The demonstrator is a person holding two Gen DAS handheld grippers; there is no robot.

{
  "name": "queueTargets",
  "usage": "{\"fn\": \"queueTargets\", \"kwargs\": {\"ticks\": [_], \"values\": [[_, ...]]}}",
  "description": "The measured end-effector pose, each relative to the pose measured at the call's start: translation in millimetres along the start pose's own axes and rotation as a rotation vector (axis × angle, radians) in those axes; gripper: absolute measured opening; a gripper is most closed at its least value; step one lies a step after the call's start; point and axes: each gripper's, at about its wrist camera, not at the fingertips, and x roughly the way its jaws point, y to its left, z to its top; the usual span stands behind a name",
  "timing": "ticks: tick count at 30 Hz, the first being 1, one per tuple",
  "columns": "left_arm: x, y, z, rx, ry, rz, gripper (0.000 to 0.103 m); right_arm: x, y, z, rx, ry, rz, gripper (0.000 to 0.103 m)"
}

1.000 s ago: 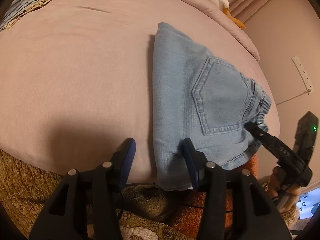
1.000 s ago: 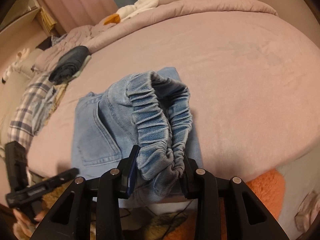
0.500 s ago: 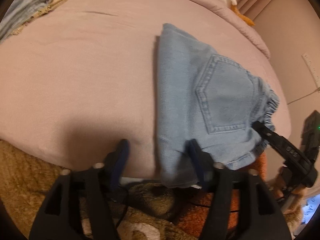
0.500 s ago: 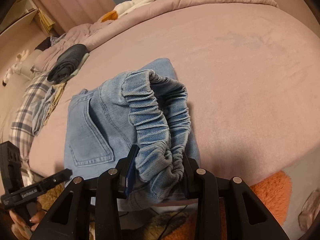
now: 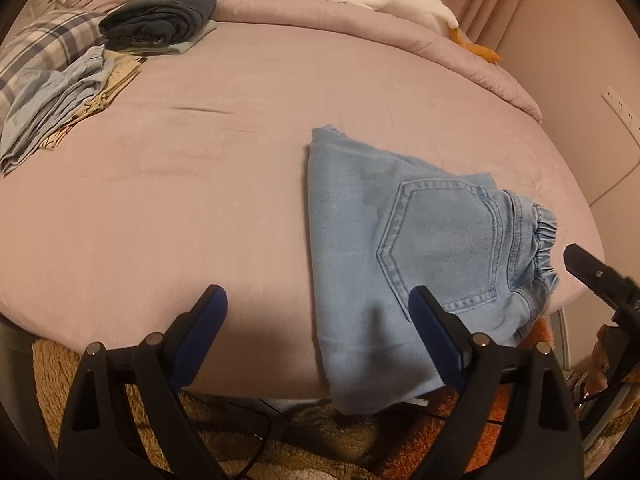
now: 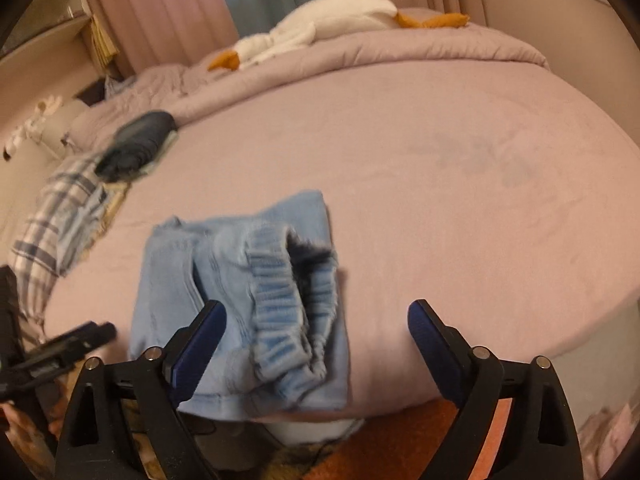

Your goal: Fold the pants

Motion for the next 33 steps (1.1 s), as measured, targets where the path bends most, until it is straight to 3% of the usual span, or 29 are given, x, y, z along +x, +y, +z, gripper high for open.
{"fn": "queueTargets", "kwargs": {"ticks": [3, 8, 10, 12, 15, 18, 21, 26, 27, 33], "values": [[10.6, 2.1, 0.3, 0.004, 0.023, 0.003, 0.092, 15.9, 1.9, 2.9, 0.021, 0.052, 0.094, 0.098], [31.1, 8.9, 5.4, -0.03, 0.062, -0.065, 0.091, 45.5, 5.5, 3.1, 0.032, 0.129, 0.128, 0.098], [43.3, 10.2, 7.4, -0.043, 0.1, -0.112, 0.084, 62.4, 3.7, 2.2, 0.058, 0.183, 0.151, 0.098], [50.6, 10.8, 10.2, -0.052, 0.097, -0.141, 0.083, 73.2, 3.0, 0.7, 0.07, 0.218, 0.181, 0.098], [54.6, 8.5, 14.8, -0.035, 0.096, -0.166, 0.08, 75.3, 6.6, -1.3, 0.048, 0.206, 0.181, 0.098], [60.3, 9.1, 22.4, -0.058, 0.104, -0.238, 0.062, 77.3, 7.8, 1.6, 0.045, 0.206, 0.191, 0.098], [65.1, 7.9, 27.1, -0.077, 0.108, -0.261, 0.053, 83.7, 9.3, 4.5, 0.031, 0.192, 0.196, 0.091], [50.9, -5.6, 27.7, -0.046, 0.075, -0.214, 0.03, 75.1, 13.1, 2.0, 0.03, 0.168, 0.189, 0.061], [45.6, -8.5, 28.2, -0.04, 0.066, -0.212, 0.025, 71.4, 14.9, 1.3, 0.022, 0.157, 0.178, 0.06], [16.9, -11.9, 35.9, 0.003, -0.003, -0.195, 0.021, 44.6, 26.9, 11.0, 0.0, 0.089, 0.168, 0.052]]}}
